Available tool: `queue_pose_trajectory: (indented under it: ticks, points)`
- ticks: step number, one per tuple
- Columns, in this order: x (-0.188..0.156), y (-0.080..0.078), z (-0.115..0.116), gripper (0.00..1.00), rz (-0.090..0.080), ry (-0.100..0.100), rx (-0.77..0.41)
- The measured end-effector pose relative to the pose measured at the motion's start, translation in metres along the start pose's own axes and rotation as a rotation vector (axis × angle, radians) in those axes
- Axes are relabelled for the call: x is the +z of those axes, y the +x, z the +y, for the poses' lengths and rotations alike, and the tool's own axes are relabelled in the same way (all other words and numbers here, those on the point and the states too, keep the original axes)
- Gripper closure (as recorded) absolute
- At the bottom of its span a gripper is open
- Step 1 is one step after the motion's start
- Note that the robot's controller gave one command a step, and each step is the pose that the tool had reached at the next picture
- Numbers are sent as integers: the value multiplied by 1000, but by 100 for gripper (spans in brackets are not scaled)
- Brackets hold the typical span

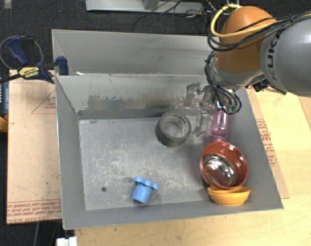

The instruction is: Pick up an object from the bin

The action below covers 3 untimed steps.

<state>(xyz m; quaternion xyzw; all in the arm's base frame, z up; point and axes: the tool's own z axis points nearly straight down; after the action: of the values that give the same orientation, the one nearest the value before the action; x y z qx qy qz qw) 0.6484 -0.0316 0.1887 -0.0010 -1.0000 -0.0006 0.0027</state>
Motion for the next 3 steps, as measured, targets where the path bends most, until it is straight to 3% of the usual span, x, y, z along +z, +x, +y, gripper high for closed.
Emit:
queue_pose_trajectory:
  ticks: [1,2,3]
  points:
    - [-5,-2,0,0,-9,1,-1]
    - [121,31,48,0,0,-2,62]
    - [43,37,62,0,-26,0,77]
